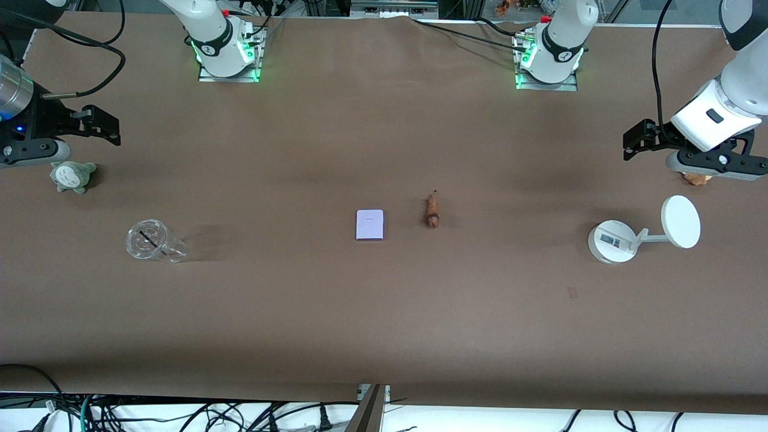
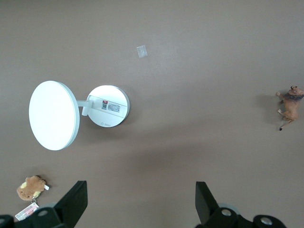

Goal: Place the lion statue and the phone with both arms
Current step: 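Reach the left gripper down to the brown lion statue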

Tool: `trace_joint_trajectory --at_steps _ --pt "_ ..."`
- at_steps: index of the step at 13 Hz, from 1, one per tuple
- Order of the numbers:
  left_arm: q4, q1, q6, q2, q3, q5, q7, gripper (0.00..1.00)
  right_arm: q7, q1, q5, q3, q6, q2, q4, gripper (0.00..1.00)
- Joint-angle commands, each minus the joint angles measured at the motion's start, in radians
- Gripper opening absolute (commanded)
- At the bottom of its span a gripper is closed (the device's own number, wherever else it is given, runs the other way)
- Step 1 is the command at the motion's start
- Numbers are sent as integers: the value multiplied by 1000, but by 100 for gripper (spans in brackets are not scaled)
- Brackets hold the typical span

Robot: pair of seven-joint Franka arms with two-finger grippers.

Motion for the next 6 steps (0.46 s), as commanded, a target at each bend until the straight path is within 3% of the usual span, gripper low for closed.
trace_joint_trajectory --at_steps 1,6 --pt "18 -1 -19 4 1 -10 9 100 -7 0 -6 -1 -19 -3 13 100" --pt "18 1 -19 6 4 -19 6 100 28 2 -7 -1 -15 1 13 100"
